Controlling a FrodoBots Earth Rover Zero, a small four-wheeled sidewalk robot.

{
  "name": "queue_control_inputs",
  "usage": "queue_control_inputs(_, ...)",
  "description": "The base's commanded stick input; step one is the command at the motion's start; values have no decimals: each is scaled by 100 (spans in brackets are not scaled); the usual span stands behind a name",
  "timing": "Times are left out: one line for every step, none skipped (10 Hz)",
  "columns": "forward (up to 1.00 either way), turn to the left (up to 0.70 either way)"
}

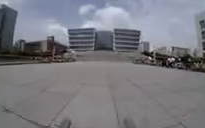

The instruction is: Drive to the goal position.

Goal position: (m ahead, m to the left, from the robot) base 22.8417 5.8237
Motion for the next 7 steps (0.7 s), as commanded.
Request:
queue_control_inputs(100,0)
queue_control_inputs(100,0)
queue_control_inputs(100,-13)
queue_control_inputs(100,-40)
queue_control_inputs(100,-40)
queue_control_inputs(100,-40)
queue_control_inputs(100,-40)
